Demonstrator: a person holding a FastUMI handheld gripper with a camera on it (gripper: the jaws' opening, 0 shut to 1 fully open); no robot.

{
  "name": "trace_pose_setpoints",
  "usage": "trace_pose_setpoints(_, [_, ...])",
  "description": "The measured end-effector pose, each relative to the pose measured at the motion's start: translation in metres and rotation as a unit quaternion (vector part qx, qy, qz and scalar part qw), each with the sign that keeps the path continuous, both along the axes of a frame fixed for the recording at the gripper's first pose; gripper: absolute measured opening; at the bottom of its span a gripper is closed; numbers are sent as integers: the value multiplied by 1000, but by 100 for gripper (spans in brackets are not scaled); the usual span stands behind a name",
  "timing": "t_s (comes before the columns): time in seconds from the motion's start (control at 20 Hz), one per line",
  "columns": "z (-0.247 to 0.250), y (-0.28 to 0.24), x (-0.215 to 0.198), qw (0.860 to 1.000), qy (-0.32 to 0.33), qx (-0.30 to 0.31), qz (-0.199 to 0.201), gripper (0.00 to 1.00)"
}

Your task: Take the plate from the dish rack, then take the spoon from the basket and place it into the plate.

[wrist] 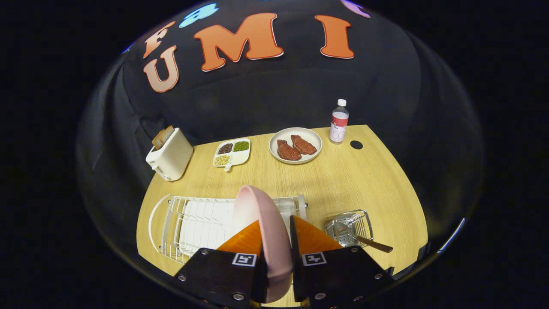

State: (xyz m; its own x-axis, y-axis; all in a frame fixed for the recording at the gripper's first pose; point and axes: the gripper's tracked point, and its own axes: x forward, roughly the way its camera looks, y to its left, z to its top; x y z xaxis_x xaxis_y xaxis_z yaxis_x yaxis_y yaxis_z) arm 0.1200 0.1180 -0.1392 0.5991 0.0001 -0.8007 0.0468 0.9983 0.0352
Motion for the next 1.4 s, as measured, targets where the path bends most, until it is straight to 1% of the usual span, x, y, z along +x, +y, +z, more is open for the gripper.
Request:
trace_pose_setpoints(0.1, [10,-6,-17,1000,-11,13,7,24])
trace_pose_setpoints(0.25, [18,-6,-52,998,-14,51,26,24])
trace_pose_setpoints(0.4, [11,-9,-85,998,-18,52,44,24])
trace_pose_setpoints(0.55, [2,-2,-118,995,-6,80,56,24])
trace_pose_setpoints(0.7, [-7,-5,-136,994,-13,98,49,24])
trace_pose_setpoints(0.95, [-46,-3,-176,990,23,129,45,24])
trace_pose_setpoints(1.15, [-78,-3,-203,989,40,134,48,24])
trace_pose_setpoints(1.4, [-108,-6,-213,989,40,138,43,24])
